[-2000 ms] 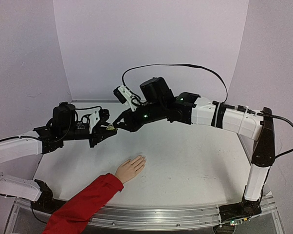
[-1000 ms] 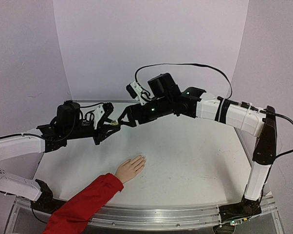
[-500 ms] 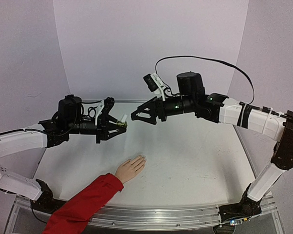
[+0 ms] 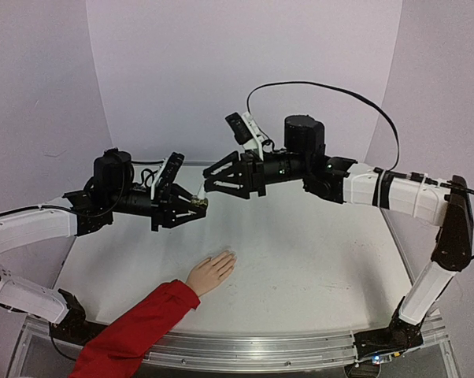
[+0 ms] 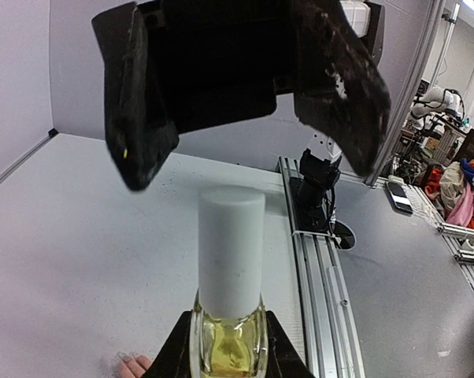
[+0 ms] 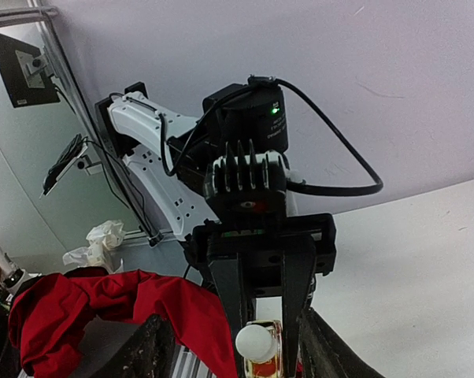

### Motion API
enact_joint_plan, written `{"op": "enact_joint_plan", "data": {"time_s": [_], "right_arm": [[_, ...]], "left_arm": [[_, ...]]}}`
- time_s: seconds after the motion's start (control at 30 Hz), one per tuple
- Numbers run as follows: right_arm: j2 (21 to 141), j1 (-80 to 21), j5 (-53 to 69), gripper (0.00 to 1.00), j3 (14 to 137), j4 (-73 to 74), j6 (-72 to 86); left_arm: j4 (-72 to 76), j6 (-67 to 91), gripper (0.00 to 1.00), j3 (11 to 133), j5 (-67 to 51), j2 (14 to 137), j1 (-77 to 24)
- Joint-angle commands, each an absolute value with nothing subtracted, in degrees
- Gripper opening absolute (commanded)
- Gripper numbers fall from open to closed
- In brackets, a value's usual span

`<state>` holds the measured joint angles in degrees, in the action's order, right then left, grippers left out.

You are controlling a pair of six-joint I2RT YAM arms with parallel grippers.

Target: Paint the nails

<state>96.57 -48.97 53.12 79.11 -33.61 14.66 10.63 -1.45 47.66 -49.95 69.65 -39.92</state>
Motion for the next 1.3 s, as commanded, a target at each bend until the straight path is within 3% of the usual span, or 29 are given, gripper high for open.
{"op": "enact_joint_plan", "data": {"time_s": [0.0, 0.13, 0.5, 0.77, 0.83, 1.1, 1.27], "right_arm": [[98.37, -49.97, 56.69, 0.55, 82.35, -38.91, 14.95], [99.31, -50.17, 56.6, 0.48, 82.66, -40.01, 15.38], [102.06, -51.86, 57.13, 0.2, 83.44, -41.59, 16.11], [103.35, -53.2, 54.72, 0.0, 82.0, -41.92, 15.67], [103.36, -54.07, 52.78, 0.0, 81.32, -41.93, 15.04], [106.67, -57.74, 33.38, 0.0, 81.16, -39.32, 15.41], [112.47, -66.06, 6.55, 0.0, 89.5, -29.8, 19.28]], "left_arm": [[15.04, 1.07, 0.0, 50.64, -52.9, 69.14, -39.64], [15.62, 1.22, 0.0, 50.36, -53.03, 68.82, -39.64], [16.3, 1.32, 0.0, 49.86, -52.46, 67.7, -39.64], [16.78, 0.41, 0.0, 48.52, -47.09, 64.64, -39.56], [17.02, 0.35, 0.0, 47.91, -43.28, 63.56, -39.47], [17.41, -2.32, 0.0, 44.44, -18.56, 59.01, -38.67], [17.4, -5.24, 0.0, 43.36, -11.09, 57.66, -38.67]]}}
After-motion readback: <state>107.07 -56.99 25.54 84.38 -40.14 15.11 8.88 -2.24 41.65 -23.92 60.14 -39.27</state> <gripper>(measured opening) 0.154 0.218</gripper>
